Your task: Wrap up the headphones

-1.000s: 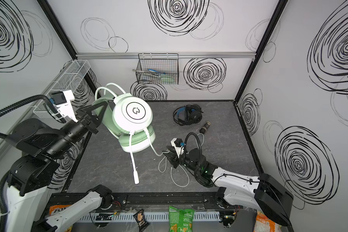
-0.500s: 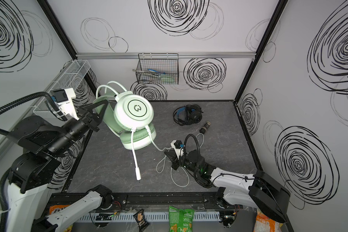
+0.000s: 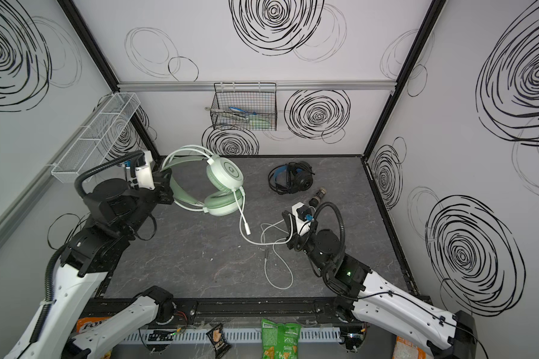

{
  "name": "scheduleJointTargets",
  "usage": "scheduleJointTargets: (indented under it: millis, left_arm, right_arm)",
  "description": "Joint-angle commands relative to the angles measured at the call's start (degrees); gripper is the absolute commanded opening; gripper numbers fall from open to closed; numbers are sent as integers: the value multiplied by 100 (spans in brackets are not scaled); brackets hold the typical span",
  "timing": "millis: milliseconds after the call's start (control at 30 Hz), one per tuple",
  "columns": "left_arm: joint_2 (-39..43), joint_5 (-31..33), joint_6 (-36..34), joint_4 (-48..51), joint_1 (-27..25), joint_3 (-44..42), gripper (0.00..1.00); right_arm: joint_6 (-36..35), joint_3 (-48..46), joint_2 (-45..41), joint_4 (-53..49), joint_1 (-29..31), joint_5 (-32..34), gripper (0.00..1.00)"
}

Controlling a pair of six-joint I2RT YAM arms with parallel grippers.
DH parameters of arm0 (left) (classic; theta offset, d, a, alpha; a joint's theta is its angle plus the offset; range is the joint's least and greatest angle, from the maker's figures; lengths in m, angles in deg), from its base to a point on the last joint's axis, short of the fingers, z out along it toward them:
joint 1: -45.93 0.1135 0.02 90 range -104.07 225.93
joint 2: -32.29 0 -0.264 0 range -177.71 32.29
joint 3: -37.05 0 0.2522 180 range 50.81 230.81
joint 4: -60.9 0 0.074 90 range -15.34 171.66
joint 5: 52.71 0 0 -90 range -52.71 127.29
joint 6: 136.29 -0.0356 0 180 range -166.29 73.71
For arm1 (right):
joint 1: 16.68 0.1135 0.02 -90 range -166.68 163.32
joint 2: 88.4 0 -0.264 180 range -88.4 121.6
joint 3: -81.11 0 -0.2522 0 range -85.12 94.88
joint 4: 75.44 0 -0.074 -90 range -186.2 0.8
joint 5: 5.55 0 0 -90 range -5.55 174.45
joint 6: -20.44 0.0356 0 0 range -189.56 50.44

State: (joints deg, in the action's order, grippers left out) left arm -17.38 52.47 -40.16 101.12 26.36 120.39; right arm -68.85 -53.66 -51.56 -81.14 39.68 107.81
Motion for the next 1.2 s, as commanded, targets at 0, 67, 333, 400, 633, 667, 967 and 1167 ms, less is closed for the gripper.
scheduleJointTargets:
  millis: [0,67,333,400,633,667,967,1167]
  left_arm:
    - [58,273,-245,-846,130,-211,0]
    - [22,225,-401,-772,140,-426,0]
    - [-37,-345,-800,-497,5,-962,0]
    - [18,-630,-854,-538,-64,-1097,0]
    - [132,-1435,-1098,-528,-609,-1372,0]
    - [157,-1445,-1151,-505,-747,-1401,0]
    - [522,-1788,-1335,-441,-1864,-1656,0]
    - [771,-1806,-1350,-446,-2352,-1909,0]
  right_arm:
    - [-498,631,83,-938,141,805,0]
    - [-687,1042,316,-1153,353,1025,0]
    - [-2141,2557,1839,-1205,1899,2846,0]
    - [-2437,2950,2220,-1195,2012,2994,0]
    - [-3124,3861,3059,-1286,1944,3227,0]
    - [-3149,3987,3148,-1372,1903,3223,0]
    - [-2925,4492,3634,-2148,1391,3113,0]
    - [-2548,4428,3647,-2433,1140,2782,0]
